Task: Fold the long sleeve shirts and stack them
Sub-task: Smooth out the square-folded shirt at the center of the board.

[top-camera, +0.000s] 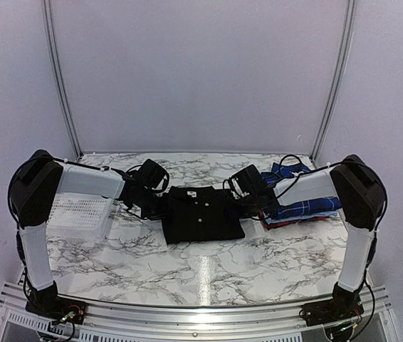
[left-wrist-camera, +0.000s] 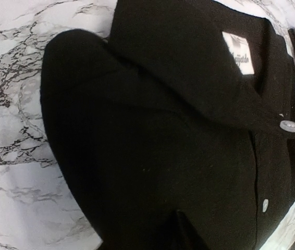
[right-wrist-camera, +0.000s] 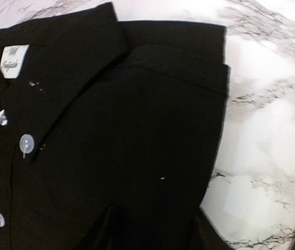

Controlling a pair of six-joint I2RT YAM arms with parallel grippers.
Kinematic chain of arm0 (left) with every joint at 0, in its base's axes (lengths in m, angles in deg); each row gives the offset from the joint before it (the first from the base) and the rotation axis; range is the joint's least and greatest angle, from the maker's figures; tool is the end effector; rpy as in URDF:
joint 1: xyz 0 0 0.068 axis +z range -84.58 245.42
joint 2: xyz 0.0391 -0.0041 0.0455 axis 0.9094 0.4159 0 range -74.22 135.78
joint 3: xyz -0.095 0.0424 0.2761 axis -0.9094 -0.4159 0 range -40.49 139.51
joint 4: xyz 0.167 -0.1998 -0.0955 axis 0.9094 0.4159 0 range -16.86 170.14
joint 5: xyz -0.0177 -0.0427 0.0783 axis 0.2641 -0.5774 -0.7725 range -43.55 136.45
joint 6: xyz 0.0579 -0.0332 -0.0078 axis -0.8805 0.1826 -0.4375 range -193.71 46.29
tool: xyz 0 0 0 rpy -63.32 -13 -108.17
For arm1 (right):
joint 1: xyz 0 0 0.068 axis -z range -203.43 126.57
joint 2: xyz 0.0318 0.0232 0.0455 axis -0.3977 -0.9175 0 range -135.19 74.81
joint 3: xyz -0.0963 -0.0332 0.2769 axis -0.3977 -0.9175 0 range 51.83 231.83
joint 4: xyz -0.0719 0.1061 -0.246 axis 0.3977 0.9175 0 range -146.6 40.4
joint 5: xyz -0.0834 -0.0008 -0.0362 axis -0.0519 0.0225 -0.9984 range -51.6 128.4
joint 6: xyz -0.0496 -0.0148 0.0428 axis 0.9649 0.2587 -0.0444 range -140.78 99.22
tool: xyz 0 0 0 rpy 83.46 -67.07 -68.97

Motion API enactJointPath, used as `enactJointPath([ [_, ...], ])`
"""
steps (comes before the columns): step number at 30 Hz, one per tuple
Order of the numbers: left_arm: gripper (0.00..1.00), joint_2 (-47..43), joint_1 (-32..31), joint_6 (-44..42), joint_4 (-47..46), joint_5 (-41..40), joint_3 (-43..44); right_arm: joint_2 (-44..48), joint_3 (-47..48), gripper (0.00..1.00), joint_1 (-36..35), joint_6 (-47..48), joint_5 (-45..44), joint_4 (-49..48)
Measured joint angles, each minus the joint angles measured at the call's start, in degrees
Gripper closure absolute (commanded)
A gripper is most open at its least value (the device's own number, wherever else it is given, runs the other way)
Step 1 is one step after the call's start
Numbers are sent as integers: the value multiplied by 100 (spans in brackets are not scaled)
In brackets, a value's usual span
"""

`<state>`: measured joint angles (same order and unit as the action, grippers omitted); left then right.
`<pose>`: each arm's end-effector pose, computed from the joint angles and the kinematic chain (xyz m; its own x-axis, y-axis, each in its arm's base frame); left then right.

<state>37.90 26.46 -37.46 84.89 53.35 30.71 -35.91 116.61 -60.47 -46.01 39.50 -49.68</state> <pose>0.3399 -0.2832 0.1520 -0.9012 -0.0260 -0.4326 0.1836 0.8812 -0.4356 0.3377 0.2561 0.1336 -0.8363 -0.0971 -0.5396 -0.2819 0.9203 0.2712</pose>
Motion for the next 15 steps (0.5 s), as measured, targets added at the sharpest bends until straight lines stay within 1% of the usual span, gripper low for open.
enactJointPath([
  [1, 89, 7, -26, 20, -15, 4, 26, -35, 46, 82, -42, -11, -9, 2],
  [3, 96, 0, -76, 35, -35, 9, 59, -105, 133, 92, -114, 4, -15, 39],
  [5, 100, -31, -109, 39, -24, -11, 74, -144, 245, 98, -205, -22, -31, 116],
  [6, 100, -68, -116, 39, 15, -33, 74, -144, 306, 100, -249, -28, -35, 184],
  [8, 100, -197, -122, 35, 129, -105, 74, -142, 420, 100, -332, -15, -37, 313],
  [12, 100, -782, -177, -52, 597, -326, 85, -22, 597, 100, -527, -20, -42, 616],
  [13, 100, -933, -188, -70, 723, -376, 109, 57, 612, 100, -577, -20, -37, 684],
  [14, 94, -1095, -258, -74, 841, -417, 125, 153, 614, 100, -629, -22, -37, 752],
  [15, 84, -1248, -315, -79, 960, -476, 133, 267, 612, 100, -669, -22, -37, 813],
])
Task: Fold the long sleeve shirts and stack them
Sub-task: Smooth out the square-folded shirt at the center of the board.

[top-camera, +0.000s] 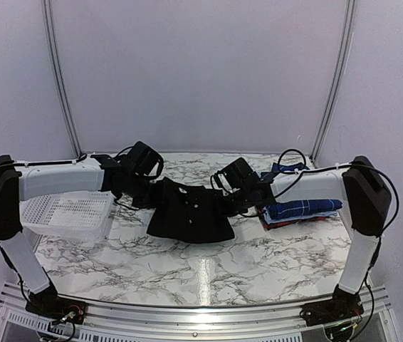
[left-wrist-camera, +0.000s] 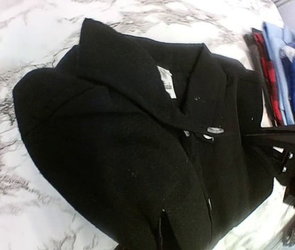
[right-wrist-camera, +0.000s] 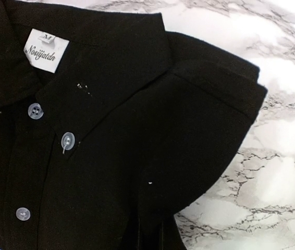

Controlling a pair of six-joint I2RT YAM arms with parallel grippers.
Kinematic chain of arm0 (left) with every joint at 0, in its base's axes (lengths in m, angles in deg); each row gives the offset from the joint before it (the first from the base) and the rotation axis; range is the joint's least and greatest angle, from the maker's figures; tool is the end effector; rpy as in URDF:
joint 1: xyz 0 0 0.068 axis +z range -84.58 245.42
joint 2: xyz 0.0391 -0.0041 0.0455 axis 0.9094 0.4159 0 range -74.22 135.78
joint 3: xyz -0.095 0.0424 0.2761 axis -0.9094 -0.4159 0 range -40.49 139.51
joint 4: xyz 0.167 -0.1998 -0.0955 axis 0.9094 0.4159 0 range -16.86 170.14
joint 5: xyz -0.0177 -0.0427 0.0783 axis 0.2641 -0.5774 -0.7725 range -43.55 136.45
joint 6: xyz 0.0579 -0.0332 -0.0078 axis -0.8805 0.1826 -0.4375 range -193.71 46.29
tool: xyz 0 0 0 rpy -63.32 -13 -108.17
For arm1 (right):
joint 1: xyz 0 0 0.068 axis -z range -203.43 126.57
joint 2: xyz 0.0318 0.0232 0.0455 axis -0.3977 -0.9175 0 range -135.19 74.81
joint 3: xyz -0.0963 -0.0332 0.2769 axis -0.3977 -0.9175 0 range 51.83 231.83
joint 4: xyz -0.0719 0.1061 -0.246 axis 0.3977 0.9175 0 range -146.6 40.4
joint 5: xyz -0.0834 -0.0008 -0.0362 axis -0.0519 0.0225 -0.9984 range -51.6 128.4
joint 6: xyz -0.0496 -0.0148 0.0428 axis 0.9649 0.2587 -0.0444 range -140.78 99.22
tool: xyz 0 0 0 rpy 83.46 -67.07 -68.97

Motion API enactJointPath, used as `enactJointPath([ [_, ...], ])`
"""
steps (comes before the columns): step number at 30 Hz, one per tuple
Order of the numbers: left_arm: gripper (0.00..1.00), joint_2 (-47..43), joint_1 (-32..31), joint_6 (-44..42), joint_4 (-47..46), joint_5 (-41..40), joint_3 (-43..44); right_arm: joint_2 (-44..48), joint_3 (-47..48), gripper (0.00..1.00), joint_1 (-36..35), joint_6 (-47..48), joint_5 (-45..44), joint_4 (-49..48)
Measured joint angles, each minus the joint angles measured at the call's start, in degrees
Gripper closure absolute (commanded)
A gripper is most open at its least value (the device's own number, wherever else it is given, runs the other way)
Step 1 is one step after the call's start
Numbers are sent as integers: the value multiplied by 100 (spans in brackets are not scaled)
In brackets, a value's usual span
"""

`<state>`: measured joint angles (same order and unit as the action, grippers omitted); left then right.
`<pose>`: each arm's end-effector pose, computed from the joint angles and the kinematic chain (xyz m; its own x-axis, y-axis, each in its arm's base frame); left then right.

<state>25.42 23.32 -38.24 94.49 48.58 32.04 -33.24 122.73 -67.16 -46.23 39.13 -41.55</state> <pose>0.3052 -0.2785 0.2350 -0.8516 -0.0119 -0.5240 0.2384 0.8816 -0.4075 0.3118 0.2991 0.1751 -0.8150 -0.1850 -0.5491 -0.3838 0.8823 0.2725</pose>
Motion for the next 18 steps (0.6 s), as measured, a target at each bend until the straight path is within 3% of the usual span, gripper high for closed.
enactJointPath([
  [1, 66, -138, -61, -4, 118, -72, -2, 127, -15, 100, -26, -4, 0, 42],
  [2, 56, -234, -98, -39, 208, -120, -9, 243, -46, 100, -44, -17, -9, 50],
  [3, 49, -354, -153, 13, 280, -221, -55, 393, -120, 98, -57, -35, -37, 39],
  [6, 33, -579, -227, 33, 422, -413, -310, 800, -501, 76, -66, -105, -109, -22],
  [9, 33, -610, -177, 48, 575, -592, -568, 905, -960, 58, -39, -234, -131, -85],
  [11, 39, -608, -151, 52, 688, -662, -634, 905, -1311, 54, -9, -267, -155, -92],
  [18, 71, -610, -111, -26, 651, -540, -632, 1176, -1698, 57, -31, -354, -402, 39],
])
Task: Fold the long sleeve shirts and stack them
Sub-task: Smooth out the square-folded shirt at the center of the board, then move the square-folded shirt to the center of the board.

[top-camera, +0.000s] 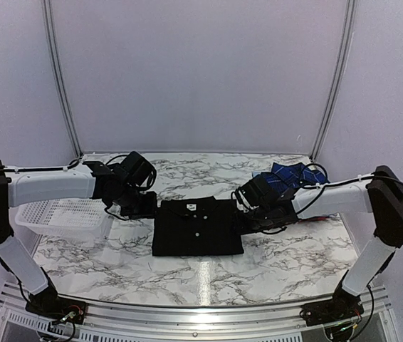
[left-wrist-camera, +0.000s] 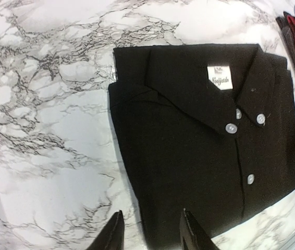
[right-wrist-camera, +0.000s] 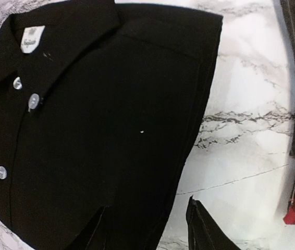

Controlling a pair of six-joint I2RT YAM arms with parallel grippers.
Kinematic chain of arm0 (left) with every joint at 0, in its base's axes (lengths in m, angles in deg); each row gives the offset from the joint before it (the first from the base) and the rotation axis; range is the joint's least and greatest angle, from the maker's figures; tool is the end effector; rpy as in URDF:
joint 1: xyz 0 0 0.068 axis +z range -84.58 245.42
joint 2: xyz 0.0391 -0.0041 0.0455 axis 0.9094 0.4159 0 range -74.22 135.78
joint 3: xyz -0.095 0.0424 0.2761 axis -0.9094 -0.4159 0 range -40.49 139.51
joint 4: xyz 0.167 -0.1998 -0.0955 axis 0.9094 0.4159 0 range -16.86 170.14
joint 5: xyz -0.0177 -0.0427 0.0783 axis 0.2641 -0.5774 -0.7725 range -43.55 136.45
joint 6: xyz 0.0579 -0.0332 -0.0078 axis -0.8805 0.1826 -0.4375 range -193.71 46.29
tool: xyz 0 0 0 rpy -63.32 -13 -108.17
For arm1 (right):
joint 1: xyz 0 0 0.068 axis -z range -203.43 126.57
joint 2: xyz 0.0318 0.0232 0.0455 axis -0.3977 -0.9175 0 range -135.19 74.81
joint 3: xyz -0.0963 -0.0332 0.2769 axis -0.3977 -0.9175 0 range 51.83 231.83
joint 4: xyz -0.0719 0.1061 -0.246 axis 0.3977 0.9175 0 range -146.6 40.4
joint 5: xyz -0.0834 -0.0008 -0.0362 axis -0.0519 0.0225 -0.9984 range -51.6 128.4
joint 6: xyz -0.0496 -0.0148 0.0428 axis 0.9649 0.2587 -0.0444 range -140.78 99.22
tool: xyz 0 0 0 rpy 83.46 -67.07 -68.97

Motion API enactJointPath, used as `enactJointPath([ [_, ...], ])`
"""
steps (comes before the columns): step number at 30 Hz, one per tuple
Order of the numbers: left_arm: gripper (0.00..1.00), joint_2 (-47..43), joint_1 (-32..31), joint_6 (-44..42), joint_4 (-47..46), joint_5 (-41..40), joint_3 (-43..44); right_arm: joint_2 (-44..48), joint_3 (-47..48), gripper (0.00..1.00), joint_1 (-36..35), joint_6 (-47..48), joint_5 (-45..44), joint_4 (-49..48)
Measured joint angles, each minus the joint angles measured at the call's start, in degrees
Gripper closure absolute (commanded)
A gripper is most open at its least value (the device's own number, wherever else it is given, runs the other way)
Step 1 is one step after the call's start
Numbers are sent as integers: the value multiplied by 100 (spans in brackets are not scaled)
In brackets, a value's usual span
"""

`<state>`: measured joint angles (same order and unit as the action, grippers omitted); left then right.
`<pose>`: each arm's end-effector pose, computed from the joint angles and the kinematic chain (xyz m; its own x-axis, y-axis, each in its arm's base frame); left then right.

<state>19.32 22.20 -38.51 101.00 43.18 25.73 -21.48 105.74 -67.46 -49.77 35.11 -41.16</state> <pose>0.2723 -0.2517 0.2283 -0.8692 0.0273 -0.4936 0.1946 0.9368 -0.2909 0.2561 0.2433 0.1585 -0.8580 -0.1563 -0.4894 -0.2928 0.9315 0.2157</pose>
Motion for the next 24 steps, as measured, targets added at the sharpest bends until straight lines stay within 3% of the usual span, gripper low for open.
enactJointPath([
  [7, 89, 129, -2, 0, -487, 398, -87, 240, 160, 63, -214, -39, -321, 61],
  [17, 91, 1069, -2, -4, -1029, 649, -81, -299, 883, 64, -424, -31, -476, 155],
  [24, 93, 1412, -2, 79, -1329, 741, -162, -809, 802, 63, -417, 20, -654, 101],
])
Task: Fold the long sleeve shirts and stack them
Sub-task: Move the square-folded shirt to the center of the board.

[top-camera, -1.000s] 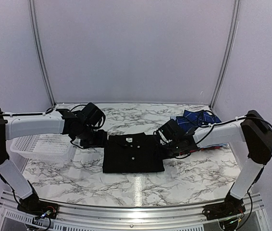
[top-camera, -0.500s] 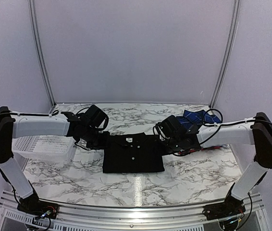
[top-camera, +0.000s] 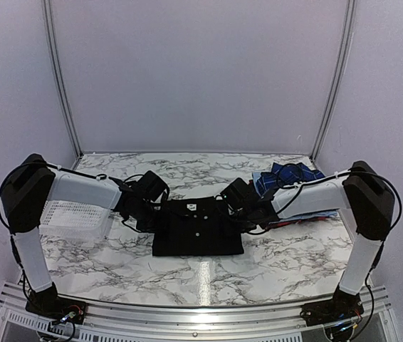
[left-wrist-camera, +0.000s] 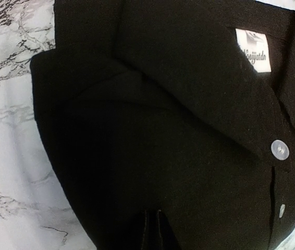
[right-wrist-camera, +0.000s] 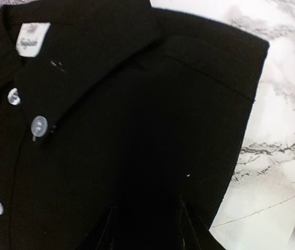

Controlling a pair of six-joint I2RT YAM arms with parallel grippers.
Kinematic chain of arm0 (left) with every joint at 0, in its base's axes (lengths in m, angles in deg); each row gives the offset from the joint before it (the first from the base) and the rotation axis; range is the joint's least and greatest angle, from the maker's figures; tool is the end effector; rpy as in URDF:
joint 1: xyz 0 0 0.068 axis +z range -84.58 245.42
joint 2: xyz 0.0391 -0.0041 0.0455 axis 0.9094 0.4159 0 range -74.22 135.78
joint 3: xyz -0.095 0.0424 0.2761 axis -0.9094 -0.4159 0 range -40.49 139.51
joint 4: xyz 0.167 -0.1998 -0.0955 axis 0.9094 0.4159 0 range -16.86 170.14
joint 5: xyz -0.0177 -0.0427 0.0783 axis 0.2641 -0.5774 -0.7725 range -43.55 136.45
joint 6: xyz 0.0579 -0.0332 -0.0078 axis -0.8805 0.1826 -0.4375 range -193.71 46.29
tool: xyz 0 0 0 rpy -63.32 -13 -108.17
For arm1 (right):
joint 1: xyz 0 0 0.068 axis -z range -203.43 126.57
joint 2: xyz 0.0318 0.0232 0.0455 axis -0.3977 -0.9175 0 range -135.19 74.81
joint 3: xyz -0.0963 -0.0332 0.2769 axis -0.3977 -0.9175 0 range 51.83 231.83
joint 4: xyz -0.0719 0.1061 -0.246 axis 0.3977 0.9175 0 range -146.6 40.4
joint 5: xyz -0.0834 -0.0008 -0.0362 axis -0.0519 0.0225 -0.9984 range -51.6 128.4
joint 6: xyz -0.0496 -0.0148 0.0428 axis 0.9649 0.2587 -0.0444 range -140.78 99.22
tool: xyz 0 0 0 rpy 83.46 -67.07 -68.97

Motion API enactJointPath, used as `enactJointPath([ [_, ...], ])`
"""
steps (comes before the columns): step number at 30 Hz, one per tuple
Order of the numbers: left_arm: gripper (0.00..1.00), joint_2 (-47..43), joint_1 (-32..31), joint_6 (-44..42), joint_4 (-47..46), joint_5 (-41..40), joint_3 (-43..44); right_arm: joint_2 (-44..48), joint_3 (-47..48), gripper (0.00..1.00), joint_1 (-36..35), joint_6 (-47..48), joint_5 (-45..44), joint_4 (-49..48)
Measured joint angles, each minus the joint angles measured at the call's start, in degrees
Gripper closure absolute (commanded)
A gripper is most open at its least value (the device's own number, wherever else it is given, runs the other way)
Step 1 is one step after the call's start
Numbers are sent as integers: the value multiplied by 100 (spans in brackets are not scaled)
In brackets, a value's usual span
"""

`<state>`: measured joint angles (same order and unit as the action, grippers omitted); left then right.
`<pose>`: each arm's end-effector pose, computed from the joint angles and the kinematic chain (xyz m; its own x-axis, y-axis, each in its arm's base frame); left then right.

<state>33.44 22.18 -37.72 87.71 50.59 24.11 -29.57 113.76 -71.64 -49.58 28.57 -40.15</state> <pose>0.2943 -0.2821 0.1443 -0.9159 0.0569 -0.3974 0.2142 0.9064 -0.3640 0.2671 0.2850 0.1503 -0.8257 -0.2114 -0.5230 -0.3173 0.9406 0.1208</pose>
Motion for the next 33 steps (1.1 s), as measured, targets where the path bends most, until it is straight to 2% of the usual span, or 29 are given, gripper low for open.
enactJointPath([
  [6, 93, -278, -52, 221, -503, -15, -538, -144, -118, 63, -114, -22, -109, -236],
  [11, 93, -907, -114, 461, -634, -166, -1325, -260, -90, 63, -431, -122, -160, -501],
  [17, 92, -1954, -129, 767, -490, -433, -2365, -492, 146, 62, -997, -295, -83, -691],
  [21, 90, -2468, -129, 931, -254, -575, -2756, -597, 317, 61, -1213, -372, 52, -702],
  [28, 80, -2695, -131, 986, 210, -732, -2695, -529, 437, 57, -1241, -382, 116, -376],
  [33, 57, -2813, -133, 874, 518, -852, -2229, -57, 393, 56, -1182, -376, -111, 74],
])
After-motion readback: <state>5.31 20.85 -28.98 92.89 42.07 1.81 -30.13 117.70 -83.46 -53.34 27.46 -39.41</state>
